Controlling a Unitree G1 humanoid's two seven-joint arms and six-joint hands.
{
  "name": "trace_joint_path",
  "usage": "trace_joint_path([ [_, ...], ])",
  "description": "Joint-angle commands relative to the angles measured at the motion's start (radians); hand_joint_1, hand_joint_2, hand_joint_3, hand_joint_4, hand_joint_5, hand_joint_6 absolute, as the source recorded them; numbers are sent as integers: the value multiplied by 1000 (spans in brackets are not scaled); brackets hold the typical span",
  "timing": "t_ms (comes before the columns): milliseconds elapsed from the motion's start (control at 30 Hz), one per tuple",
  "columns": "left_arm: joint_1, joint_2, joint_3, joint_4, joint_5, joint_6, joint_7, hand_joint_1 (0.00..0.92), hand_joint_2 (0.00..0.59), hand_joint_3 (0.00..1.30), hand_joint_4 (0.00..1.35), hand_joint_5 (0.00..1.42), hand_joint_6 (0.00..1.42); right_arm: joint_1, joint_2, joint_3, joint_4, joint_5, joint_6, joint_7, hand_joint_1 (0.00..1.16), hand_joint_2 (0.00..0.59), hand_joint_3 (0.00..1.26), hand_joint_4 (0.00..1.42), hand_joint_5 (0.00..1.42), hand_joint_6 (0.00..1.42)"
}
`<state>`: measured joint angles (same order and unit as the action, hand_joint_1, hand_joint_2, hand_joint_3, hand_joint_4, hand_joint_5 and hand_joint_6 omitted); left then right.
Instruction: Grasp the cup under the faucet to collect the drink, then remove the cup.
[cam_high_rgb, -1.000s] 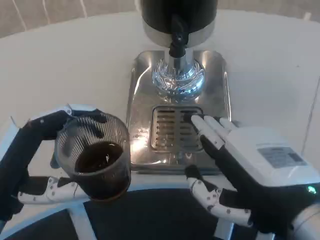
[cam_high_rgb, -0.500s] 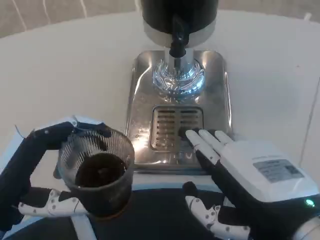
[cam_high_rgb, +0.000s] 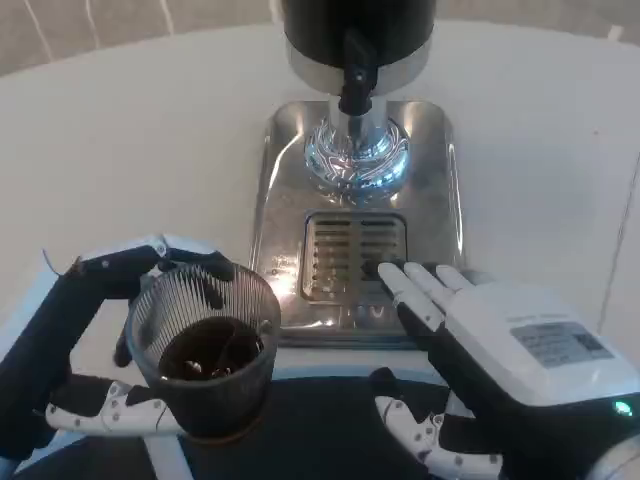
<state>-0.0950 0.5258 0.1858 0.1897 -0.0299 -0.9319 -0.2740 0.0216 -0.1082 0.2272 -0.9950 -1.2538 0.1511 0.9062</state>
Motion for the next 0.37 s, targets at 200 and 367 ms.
trace_joint_path([
  [200,1,-7,12,-5,-29,-15,2,567,5,1015,1183,1388,1272,14,16,-2,-17,2,-29,14,295,565,0,0,0,0],
  [367,9,-6,13,-10,-29,-15,2,567,5,1015,1183,1388,1272,15,21,-8,-18,7,-34,17,298,566,0,0,0,0],
])
